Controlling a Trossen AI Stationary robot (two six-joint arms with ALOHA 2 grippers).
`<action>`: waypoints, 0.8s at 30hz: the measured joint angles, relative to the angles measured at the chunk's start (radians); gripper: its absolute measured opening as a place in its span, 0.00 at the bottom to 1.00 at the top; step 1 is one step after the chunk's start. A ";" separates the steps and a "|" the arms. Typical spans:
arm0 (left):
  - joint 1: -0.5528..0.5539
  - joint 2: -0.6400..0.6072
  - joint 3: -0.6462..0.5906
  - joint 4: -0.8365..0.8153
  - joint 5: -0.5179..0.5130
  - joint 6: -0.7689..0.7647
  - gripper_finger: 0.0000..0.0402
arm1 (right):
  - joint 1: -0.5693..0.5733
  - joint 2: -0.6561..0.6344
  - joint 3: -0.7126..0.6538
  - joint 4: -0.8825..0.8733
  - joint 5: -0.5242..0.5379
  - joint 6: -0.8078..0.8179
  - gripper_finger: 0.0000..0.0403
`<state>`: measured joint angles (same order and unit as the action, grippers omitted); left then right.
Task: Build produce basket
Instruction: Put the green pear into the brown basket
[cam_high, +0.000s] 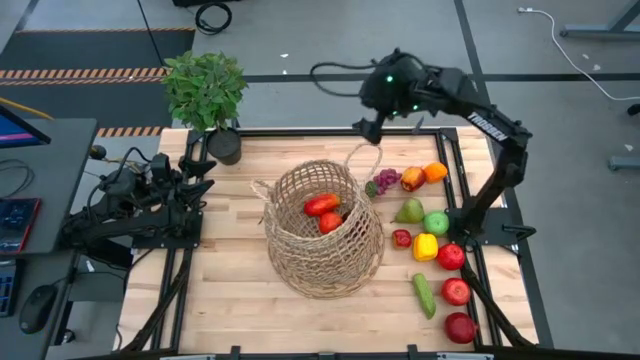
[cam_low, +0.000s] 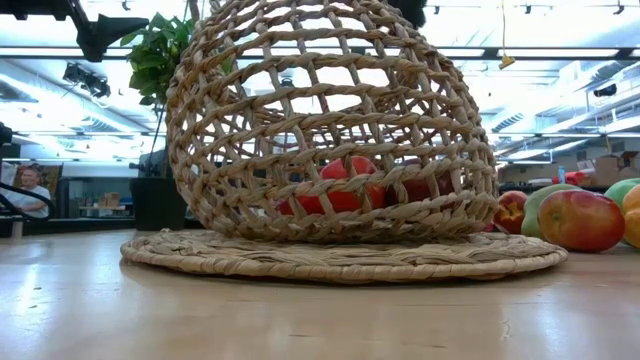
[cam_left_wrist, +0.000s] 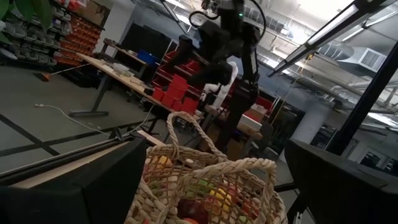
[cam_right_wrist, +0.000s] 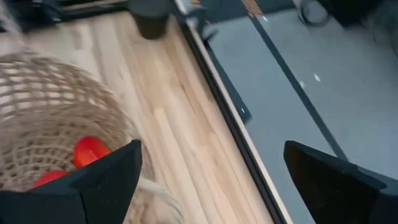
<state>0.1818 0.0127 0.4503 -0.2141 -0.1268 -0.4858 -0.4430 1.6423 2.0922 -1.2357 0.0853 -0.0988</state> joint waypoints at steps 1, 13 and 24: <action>0.000 0.000 0.000 0.000 0.000 0.000 0.97 | -0.020 -0.006 0.000 -0.022 0.000 0.002 0.98; 0.000 0.000 0.000 0.000 0.000 0.000 0.97 | -0.104 -0.048 -0.097 -0.300 -0.056 0.001 0.98; 0.000 0.000 0.000 0.000 0.000 0.000 0.97 | -0.111 -0.312 -0.619 -0.065 -0.157 0.092 0.98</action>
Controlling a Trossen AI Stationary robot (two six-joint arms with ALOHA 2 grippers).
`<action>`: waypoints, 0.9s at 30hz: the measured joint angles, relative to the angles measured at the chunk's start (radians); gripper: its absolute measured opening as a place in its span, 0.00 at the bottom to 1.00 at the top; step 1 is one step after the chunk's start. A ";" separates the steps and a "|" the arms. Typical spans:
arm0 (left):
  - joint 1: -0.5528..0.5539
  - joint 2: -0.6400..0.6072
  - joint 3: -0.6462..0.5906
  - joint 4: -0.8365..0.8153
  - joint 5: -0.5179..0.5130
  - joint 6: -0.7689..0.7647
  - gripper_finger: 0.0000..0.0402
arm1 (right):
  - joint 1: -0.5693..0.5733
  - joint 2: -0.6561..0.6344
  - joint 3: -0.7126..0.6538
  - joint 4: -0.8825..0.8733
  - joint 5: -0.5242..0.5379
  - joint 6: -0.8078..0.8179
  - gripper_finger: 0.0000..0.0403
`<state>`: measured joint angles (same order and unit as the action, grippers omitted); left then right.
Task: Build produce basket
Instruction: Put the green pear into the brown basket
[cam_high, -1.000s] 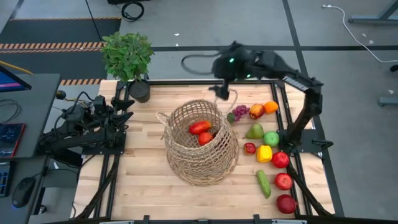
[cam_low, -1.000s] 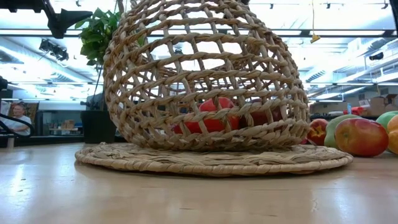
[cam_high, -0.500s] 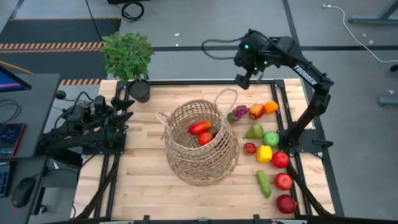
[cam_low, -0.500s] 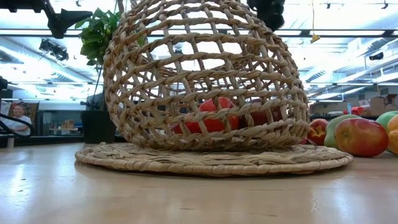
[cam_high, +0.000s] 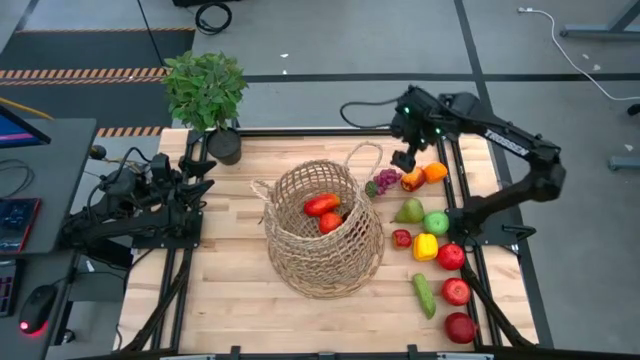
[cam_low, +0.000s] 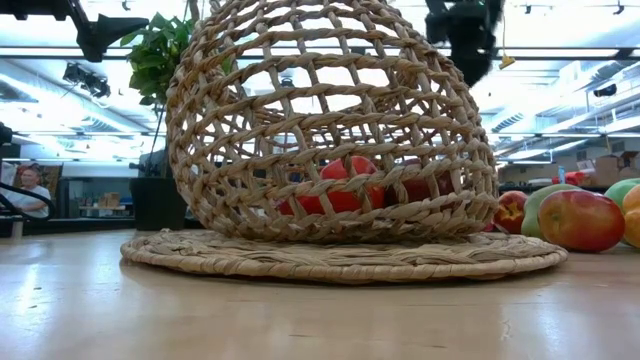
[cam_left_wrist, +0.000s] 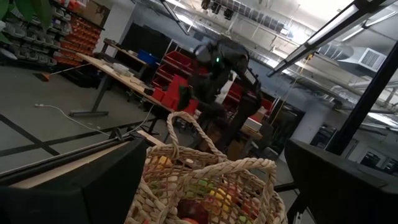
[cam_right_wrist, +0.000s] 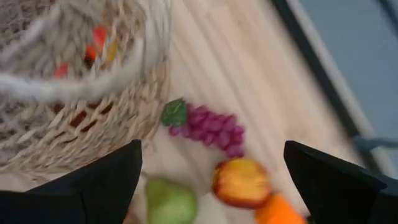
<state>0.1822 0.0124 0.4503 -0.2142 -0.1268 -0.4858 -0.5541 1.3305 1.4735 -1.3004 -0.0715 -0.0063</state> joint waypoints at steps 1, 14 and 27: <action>0.000 0.000 0.000 0.000 0.000 0.000 0.97 | 0.003 -0.022 -0.043 0.012 -0.016 0.021 0.98; 0.000 0.000 0.000 0.000 0.000 0.000 0.97 | 0.178 -0.156 -0.453 0.094 -0.082 0.337 0.98; 0.000 0.000 0.000 0.000 0.000 0.000 0.97 | 0.170 -0.223 -0.640 0.184 -0.041 0.637 0.98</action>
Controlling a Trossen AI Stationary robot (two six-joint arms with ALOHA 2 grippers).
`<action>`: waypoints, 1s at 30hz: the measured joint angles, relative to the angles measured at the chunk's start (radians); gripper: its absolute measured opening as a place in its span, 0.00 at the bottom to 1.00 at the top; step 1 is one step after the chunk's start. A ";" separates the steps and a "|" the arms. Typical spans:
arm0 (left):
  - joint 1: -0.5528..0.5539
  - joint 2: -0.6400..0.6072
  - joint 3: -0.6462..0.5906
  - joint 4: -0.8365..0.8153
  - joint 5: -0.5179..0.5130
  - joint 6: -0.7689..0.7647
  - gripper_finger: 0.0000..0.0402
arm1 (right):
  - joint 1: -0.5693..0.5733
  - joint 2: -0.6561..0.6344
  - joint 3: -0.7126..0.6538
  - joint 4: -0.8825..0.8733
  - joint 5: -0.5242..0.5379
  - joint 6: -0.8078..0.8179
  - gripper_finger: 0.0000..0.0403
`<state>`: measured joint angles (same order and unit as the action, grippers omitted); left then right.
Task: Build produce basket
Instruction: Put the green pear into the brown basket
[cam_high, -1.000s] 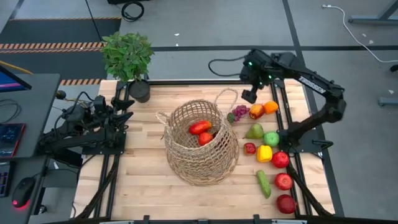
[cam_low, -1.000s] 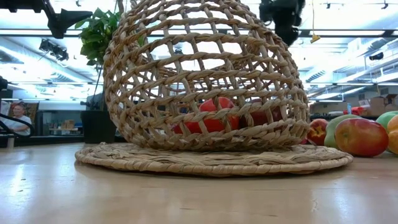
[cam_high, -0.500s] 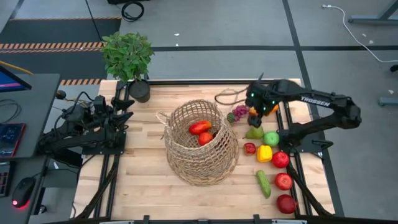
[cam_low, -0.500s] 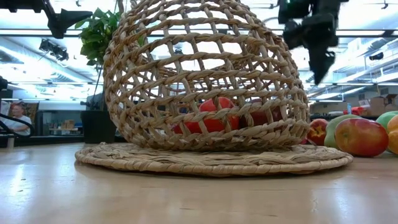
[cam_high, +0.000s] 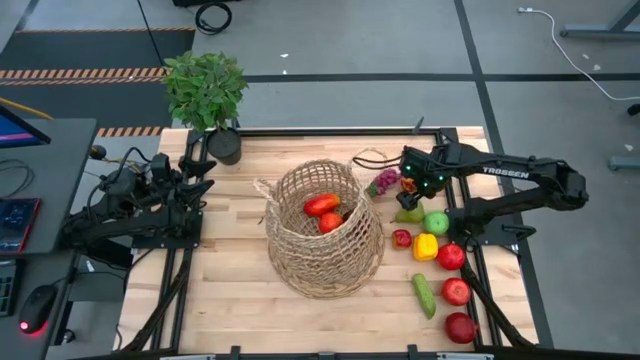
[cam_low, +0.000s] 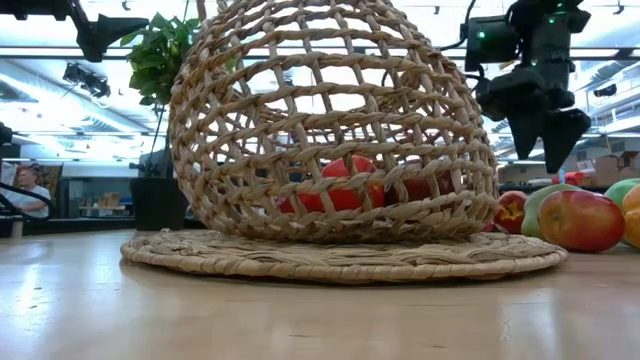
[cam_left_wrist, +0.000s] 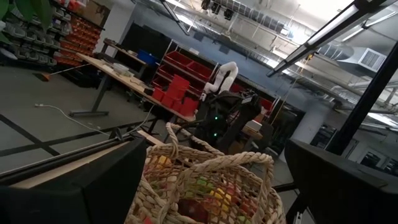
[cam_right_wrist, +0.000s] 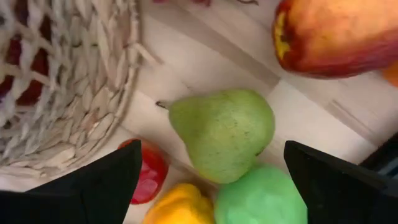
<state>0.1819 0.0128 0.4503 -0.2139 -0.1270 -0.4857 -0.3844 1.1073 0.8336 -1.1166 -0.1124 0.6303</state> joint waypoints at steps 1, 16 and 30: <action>0.000 0.000 0.000 0.000 0.000 0.000 0.97 | -0.001 -0.013 -0.001 0.019 -0.001 -0.012 0.98; 0.000 0.000 0.000 0.000 0.000 0.000 0.97 | -0.044 -0.200 -0.064 0.061 -0.008 0.268 0.94; 0.000 0.000 0.000 0.000 0.000 0.000 0.97 | -0.058 -0.088 -0.193 0.152 -0.063 0.243 0.99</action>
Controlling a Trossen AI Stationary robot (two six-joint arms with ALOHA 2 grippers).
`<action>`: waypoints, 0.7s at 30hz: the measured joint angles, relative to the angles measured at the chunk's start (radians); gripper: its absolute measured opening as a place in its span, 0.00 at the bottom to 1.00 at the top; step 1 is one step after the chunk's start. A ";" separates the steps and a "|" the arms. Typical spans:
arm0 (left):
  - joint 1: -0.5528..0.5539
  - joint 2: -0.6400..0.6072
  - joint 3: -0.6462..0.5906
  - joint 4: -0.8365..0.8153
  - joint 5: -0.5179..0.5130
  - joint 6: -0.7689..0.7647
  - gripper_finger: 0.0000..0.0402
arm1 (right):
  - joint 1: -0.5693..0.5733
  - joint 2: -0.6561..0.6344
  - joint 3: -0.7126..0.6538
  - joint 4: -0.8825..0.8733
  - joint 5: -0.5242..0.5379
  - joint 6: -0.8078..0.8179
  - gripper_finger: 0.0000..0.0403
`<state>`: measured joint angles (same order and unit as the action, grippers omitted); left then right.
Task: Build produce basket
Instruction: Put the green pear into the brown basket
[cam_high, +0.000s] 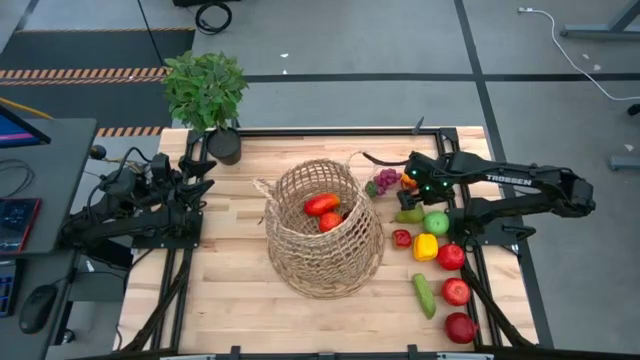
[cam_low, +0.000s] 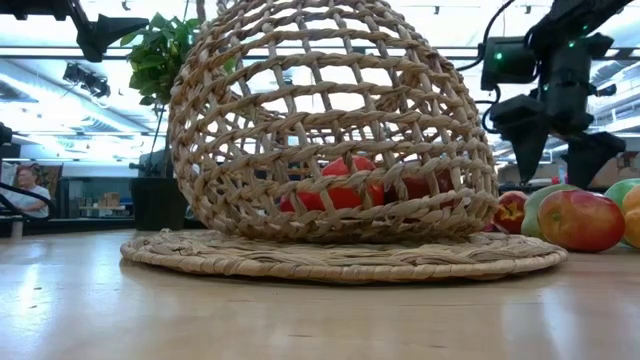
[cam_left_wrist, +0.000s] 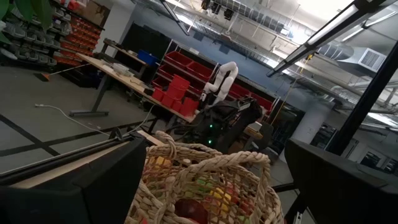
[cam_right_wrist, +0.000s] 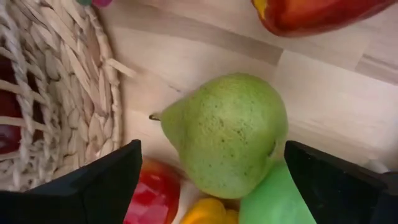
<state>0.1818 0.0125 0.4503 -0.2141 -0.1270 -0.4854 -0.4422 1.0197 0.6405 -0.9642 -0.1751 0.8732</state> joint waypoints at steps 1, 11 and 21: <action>0.000 0.000 0.000 0.000 0.000 0.000 0.97 | 0.000 0.002 0.000 0.002 0.001 0.002 0.99; 0.000 0.000 0.000 0.000 0.000 0.000 0.97 | -0.047 -0.095 0.000 0.157 0.022 0.102 0.99; 0.000 0.000 0.000 0.000 0.000 0.000 0.97 | -0.142 -0.154 0.000 0.082 -0.070 0.107 0.99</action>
<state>0.1818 0.0127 0.4503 -0.2142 -0.1272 -0.4858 -0.5839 0.8658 0.6403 -0.8820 -0.2450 0.9802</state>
